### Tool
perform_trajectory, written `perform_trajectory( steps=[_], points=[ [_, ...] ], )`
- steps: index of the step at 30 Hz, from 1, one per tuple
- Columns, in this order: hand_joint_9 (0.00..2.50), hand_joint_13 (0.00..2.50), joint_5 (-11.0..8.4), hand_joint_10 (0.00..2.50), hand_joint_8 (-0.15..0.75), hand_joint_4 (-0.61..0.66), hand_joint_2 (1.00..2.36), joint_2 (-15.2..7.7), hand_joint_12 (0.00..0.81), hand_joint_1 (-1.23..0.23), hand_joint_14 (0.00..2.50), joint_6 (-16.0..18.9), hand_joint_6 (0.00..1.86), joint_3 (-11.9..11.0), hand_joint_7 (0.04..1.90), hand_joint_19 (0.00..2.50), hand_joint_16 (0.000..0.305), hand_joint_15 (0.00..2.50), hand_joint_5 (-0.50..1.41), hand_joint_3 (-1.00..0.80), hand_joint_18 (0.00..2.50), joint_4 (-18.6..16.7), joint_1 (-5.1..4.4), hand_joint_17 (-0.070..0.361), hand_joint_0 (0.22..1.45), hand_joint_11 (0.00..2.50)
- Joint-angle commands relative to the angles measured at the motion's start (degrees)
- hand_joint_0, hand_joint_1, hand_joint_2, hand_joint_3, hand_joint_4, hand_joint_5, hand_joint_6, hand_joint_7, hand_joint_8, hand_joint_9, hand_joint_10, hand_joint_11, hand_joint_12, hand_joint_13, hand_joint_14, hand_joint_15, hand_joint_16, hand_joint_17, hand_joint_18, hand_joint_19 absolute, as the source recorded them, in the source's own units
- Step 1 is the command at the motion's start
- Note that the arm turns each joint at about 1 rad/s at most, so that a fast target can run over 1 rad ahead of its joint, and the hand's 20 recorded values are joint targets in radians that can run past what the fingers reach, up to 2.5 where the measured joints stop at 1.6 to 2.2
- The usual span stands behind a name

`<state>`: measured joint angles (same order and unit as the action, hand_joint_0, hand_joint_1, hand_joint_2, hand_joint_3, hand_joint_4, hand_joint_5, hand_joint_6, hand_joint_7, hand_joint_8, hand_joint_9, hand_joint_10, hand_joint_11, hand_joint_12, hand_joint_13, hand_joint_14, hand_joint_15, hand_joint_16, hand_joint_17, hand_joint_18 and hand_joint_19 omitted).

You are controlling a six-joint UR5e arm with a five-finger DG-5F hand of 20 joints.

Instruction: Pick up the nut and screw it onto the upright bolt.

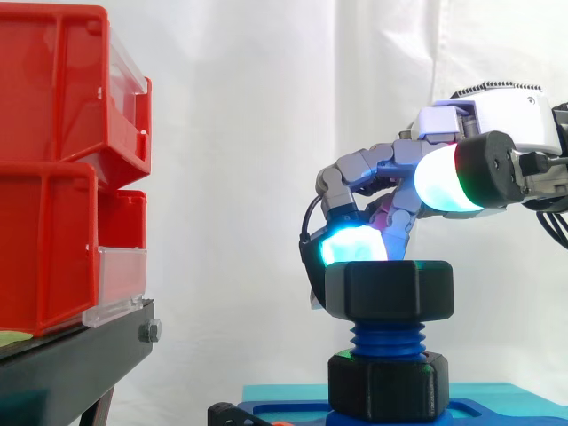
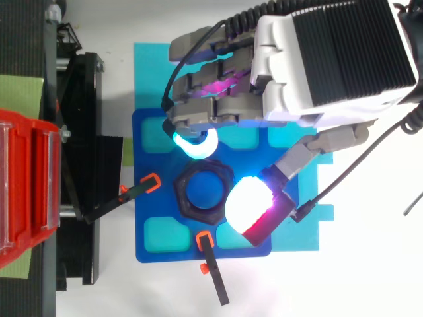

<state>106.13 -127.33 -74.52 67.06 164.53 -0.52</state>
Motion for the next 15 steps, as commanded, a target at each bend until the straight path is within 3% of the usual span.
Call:
perform_trajectory(
  steps=[1,4,8,15],
  points=[
    [1.13,0.81,0.31,0.0,0.244,0.12,1.0,-0.02,0.178,-0.26,0.0,-0.02,0.52,0.0,1.49,0.0,0.01,0.0,0.07,-0.5,0.48,0.0,0.17,0.023,0.55,0.0],
    [1.07,0.76,0.31,0.0,0.259,0.16,1.0,0.06,0.197,-0.23,0.0,0.07,0.5,-0.09,1.43,0.0,0.013,0.0,0.03,-0.5,0.41,-0.26,0.26,0.03,0.54,0.0],
    [0.95,0.68,0.31,0.0,0.255,0.26,1.0,0.06,0.23,-0.18,0.0,0.07,0.5,-1.49,1.09,0.0,0.019,0.0,-0.05,-0.5,0.33,0.0,0.26,0.043,0.52,0.0],
    [0.75,0.56,0.31,0.0,0.227,0.2,1.0,-0.02,0.26,-0.16,0.0,-0.02,0.5,-2.55,0.7,0.0,0.026,0.0,-0.12,-0.5,0.23,-0.35,-0.18,0.058,0.5,0.0]
  ],
)
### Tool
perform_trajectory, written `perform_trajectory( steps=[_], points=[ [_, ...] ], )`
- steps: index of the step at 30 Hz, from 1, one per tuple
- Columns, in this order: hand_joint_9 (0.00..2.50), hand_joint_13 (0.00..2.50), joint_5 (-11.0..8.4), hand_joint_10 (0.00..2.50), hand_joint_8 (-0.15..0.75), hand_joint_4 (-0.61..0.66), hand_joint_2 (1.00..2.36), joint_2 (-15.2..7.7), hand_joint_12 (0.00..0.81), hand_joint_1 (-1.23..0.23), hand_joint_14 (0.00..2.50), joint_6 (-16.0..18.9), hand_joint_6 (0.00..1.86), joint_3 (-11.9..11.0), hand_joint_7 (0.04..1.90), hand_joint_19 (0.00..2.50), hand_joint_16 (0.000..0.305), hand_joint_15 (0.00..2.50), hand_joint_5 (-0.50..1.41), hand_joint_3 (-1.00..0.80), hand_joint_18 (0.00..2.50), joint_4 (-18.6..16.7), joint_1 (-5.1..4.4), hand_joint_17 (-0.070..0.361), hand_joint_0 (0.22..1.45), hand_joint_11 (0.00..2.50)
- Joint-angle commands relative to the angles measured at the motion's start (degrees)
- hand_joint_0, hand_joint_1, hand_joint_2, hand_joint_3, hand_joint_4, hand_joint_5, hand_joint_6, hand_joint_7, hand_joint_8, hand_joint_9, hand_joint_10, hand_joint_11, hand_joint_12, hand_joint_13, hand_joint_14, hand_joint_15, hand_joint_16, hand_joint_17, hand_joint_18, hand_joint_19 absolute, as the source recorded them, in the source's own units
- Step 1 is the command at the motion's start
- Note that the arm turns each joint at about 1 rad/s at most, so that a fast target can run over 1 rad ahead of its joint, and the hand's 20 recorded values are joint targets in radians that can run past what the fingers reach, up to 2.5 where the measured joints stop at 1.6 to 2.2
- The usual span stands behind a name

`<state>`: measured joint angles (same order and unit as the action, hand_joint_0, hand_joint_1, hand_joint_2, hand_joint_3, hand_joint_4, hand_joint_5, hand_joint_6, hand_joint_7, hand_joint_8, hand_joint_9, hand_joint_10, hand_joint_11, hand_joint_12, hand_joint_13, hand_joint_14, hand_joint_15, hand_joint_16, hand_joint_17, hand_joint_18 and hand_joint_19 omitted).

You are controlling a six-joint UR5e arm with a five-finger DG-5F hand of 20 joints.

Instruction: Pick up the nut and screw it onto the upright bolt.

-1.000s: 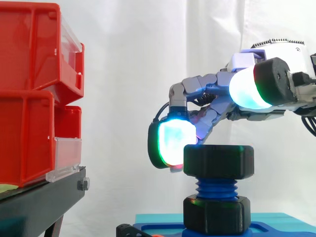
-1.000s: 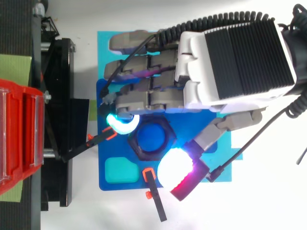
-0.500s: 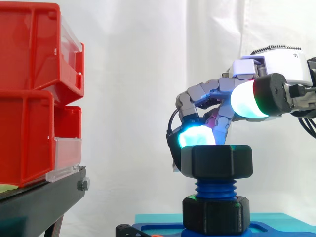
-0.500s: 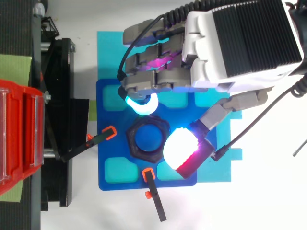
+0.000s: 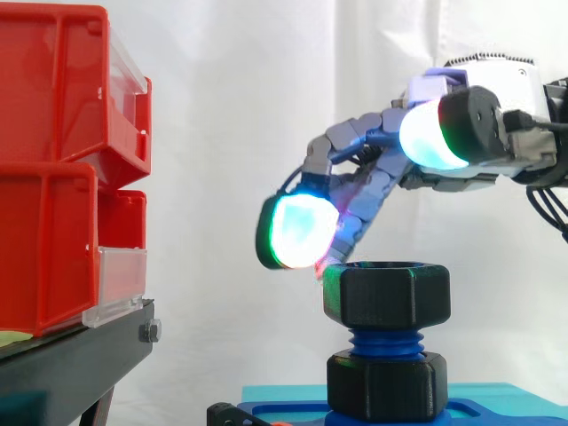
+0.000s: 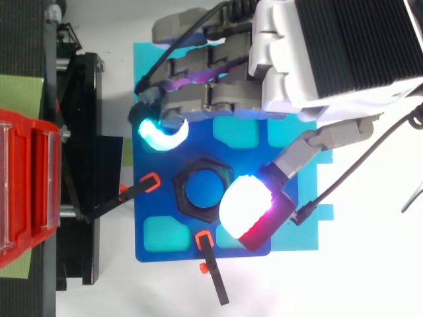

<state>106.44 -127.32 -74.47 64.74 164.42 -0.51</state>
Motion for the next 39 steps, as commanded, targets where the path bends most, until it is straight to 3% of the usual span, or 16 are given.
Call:
perform_trajectory(
  steps=[1,6,11,17,23,32,39],
  points=[
    [0.75,0.56,0.0,0.0,0.226,0.21,1.0,-0.03,0.261,-0.15,0.0,-0.06,0.5,-0.22,0.7,0.0,0.026,0.0,-0.12,-0.5,0.23,-0.33,-0.28,0.059,0.5,0.0],
    [0.66,0.47,-0.18,0.0,0.216,0.19,1.0,-0.03,0.275,-0.12,0.0,-0.06,0.5,-0.22,0.64,0.0,0.03,0.0,-0.13,-0.5,0.16,-1.47,-0.63,0.068,0.49,0.0],
    [0.56,0.37,-0.97,0.0,0.206,0.18,1.0,-0.12,0.293,-0.09,0.0,-0.06,0.5,0.3,0.63,0.0,0.033,0.0,-0.13,-0.5,0.05,-1.47,-1.68,0.074,0.49,0.0],
    [0.39,0.18,-3.25,0.0,0.191,0.14,1.0,-0.03,0.316,-0.07,0.0,0.11,0.5,0.3,0.63,0.0,0.037,0.0,-0.14,-0.5,0.0,1.17,-3.53,0.084,0.48,0.0],
    [0.32,0.13,-3.6,0.0,0.195,0.15,1.0,-0.03,0.324,-0.06,0.0,0.11,0.5,0.3,0.76,0.0,0.039,0.0,-0.12,-0.5,0.0,2.05,-4.06,0.087,0.48,0.0],
    [0.44,0.25,-3.52,0.0,0.233,0.24,1.0,-0.03,0.308,-0.1,0.0,0.2,0.5,0.3,1.02,0.0,0.034,0.0,-0.08,-0.5,0.0,3.98,-4.06,0.077,0.49,0.0],
    [0.52,0.32,-3.25,0.0,0.242,0.23,1.0,-0.03,0.28,-0.13,0.0,0.2,0.5,0.3,1.22,0.0,0.028,0.0,-0.06,-0.5,0.0,4.51,-3.27,0.062,0.51,0.0]
  ],
)
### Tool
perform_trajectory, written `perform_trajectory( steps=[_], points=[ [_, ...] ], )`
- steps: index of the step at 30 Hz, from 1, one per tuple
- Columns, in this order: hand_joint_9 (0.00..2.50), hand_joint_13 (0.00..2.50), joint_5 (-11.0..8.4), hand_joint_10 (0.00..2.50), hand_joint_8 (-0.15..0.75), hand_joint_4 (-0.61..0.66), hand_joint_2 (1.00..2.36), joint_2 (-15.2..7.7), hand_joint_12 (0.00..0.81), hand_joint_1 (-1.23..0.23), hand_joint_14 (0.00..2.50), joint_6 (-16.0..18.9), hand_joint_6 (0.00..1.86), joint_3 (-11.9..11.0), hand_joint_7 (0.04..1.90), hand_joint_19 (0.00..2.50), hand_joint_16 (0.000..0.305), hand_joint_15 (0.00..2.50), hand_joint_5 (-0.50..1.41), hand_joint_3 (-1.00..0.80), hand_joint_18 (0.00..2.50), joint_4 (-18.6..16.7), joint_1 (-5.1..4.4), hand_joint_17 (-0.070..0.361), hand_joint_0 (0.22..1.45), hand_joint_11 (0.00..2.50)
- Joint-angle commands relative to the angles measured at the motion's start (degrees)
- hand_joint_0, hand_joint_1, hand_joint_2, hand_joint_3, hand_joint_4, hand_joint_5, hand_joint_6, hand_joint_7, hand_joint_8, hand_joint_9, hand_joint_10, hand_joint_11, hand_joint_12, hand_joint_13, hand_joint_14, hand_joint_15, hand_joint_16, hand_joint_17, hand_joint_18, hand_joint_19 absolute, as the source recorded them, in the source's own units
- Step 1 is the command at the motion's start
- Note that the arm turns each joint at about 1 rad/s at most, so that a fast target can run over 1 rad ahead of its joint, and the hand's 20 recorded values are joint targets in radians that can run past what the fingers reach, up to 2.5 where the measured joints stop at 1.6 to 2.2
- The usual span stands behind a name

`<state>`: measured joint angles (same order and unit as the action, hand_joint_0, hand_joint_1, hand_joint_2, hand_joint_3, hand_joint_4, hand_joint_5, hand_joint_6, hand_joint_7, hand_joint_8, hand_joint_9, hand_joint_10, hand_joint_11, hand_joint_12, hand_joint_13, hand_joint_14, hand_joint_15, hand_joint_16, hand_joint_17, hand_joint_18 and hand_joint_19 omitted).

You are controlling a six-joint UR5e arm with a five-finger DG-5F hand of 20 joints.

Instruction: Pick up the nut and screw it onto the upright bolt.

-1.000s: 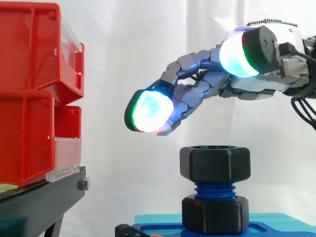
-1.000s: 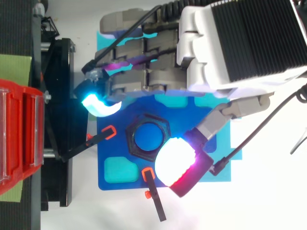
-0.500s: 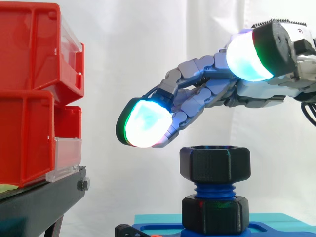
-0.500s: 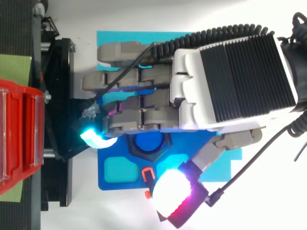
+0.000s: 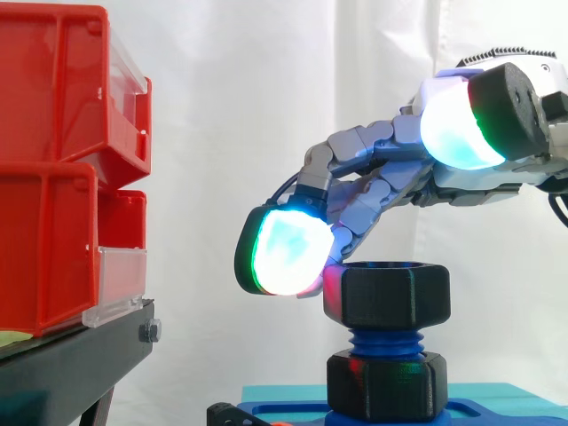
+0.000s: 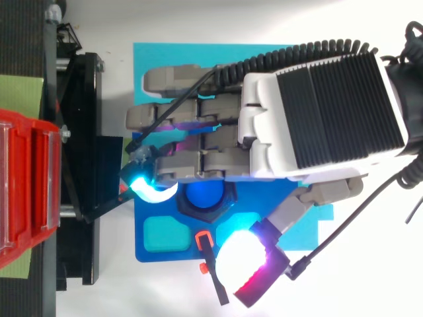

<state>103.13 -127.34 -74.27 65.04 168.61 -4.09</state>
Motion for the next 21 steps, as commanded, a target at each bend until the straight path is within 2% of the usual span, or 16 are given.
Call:
perform_trajectory(
  steps=[1,7,12,15,17,19,21],
  points=[
    [0.52,0.33,0.05,0.0,0.242,0.23,1.0,0.08,0.278,-0.14,0.0,0.0,0.5,0.0,1.24,0.0,0.027,0.0,-0.06,-0.5,0.0,0.49,0.4,0.061,0.51,0.0],
    [0.61,0.4,1.02,0.0,0.255,0.22,1.0,-0.01,0.252,-0.18,0.0,-0.09,0.5,0.0,1.4,0.0,0.022,0.0,-0.03,-0.5,0.01,0.93,1.45,0.05,0.53,0.0],
    [0.7,0.48,1.55,0.0,0.255,0.2,1.0,-0.01,0.23,-0.21,0.0,-0.18,0.5,0.0,1.53,0.0,0.017,0.0,0.0,-0.5,0.1,0.93,1.8,0.039,0.53,0.0],
    [0.79,0.57,1.9,0.0,0.255,0.16,1.0,-0.01,0.209,-0.23,0.0,-0.18,0.5,0.0,1.58,0.0,0.013,0.0,0.03,-0.5,0.18,0.84,2.51,0.03,0.54,0.0],
    [0.9,0.64,1.99,0.0,0.26,0.12,1.0,-0.01,0.188,-0.23,0.0,-0.18,0.51,0.0,1.52,0.0,0.011,0.0,0.05,-0.5,0.26,0.75,2.51,0.025,0.55,0.0],
    [0.98,0.71,2.78,0.0,0.255,0.11,1.0,0.08,0.165,-0.24,0.0,-0.18,0.55,0.0,1.42,0.0,0.007,0.0,0.05,-0.5,0.34,0.66,2.95,0.016,0.55,0.0],
    [1.13,0.83,3.31,0.0,0.243,0.1,1.0,0.08,0.129,-0.25,0.0,-0.18,0.6,0.0,1.27,0.0,0.003,0.0,0.06,-0.5,0.47,0.49,3.21,0.007,0.56,0.0]
  ],
)
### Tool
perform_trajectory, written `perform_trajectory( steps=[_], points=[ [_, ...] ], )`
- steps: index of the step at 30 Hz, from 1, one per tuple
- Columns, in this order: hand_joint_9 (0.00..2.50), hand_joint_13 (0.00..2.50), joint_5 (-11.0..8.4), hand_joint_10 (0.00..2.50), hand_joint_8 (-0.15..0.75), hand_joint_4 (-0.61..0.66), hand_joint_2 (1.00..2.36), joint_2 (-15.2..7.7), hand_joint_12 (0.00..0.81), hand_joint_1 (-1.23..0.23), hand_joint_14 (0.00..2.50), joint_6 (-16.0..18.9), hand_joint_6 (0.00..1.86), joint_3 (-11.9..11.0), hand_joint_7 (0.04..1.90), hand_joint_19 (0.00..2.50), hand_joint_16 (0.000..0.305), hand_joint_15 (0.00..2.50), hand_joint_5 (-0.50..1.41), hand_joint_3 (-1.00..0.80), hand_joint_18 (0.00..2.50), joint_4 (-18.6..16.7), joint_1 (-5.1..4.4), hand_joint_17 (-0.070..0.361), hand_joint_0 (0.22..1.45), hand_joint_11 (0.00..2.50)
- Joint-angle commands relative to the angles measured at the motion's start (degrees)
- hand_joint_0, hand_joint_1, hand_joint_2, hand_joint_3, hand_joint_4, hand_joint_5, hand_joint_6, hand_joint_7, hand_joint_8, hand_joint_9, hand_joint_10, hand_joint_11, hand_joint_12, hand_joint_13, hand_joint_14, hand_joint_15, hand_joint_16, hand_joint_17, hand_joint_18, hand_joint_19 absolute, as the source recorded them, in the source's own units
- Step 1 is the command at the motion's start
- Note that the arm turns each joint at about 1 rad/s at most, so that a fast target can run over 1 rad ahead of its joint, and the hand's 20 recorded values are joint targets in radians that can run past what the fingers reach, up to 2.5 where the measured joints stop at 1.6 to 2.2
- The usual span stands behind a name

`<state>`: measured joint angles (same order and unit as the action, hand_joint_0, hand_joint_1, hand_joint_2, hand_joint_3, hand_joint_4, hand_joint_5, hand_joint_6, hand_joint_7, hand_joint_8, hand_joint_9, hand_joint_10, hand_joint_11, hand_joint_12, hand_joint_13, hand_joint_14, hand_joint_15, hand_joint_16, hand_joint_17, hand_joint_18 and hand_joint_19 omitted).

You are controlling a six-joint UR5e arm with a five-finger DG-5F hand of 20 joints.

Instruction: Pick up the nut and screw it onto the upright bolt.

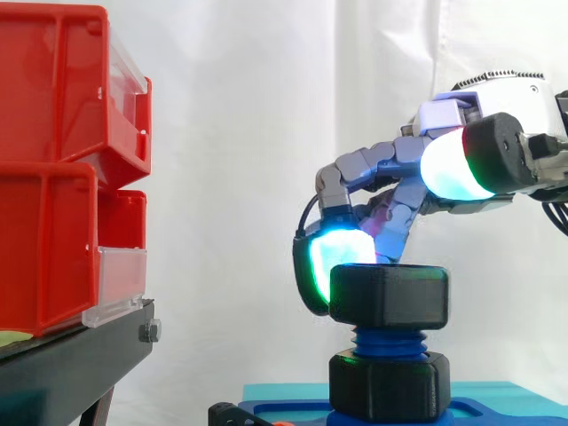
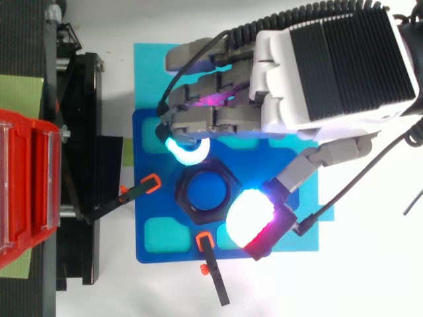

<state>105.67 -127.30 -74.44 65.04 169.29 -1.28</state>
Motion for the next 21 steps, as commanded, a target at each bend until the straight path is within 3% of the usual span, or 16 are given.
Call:
perform_trajectory(
  steps=[1,4,8,10,12,14,21],
  points=[
    [1.15,0.83,0.94,0.0,0.243,0.1,1.0,-0.05,0.126,-0.25,0.0,0.0,0.61,0.0,1.26,0.0,0.003,0.0,0.06,-0.5,0.47,-0.28,0.49,0.006,0.56,0.0],
    [1.19,0.86,1.3,0.0,0.236,0.09,1.0,0.03,0.12,-0.25,0.0,0.0,0.6,0.0,1.27,0.0,0.002,0.0,0.06,-0.5,0.49,-0.36,0.84,0.004,0.56,0.0],
    [1.16,0.81,1.65,0.0,0.252,0.1,1.0,0.03,0.135,-0.22,0.0,0.0,0.5,-0.35,1.48,0.0,0.003,0.0,0.06,-0.5,0.43,-0.45,1.11,0.007,0.55,0.0],
    [1.13,0.77,1.82,0.0,0.258,0.14,1.0,0.03,0.149,-0.2,0.0,0.0,0.5,-1.05,1.41,0.0,0.005,0.0,0.03,-0.5,0.39,-0.28,1.37,0.011,0.54,0.0],
    [1.07,0.74,2.0,0.0,0.262,0.24,1.0,0.03,0.174,-0.19,0.0,0.0,0.5,-1.49,1.18,0.0,0.008,0.0,-0.02,-0.5,0.35,-0.1,1.37,0.017,0.53,0.0],
    [1.02,0.72,2.26,0.0,0.263,0.26,1.0,0.03,0.182,-0.18,0.0,0.0,0.5,-1.85,1.08,0.0,0.009,0.0,-0.05,-0.5,0.33,-0.19,1.46,0.021,0.53,0.0],
    [0.84,0.63,2.35,0.0,0.238,0.2,1.0,-0.05,0.221,-0.16,0.0,-0.09,0.5,-2.46,0.69,0.0,0.017,0.0,-0.13,-0.5,0.24,-0.72,1.54,0.037,0.51,0.0]
  ],
)
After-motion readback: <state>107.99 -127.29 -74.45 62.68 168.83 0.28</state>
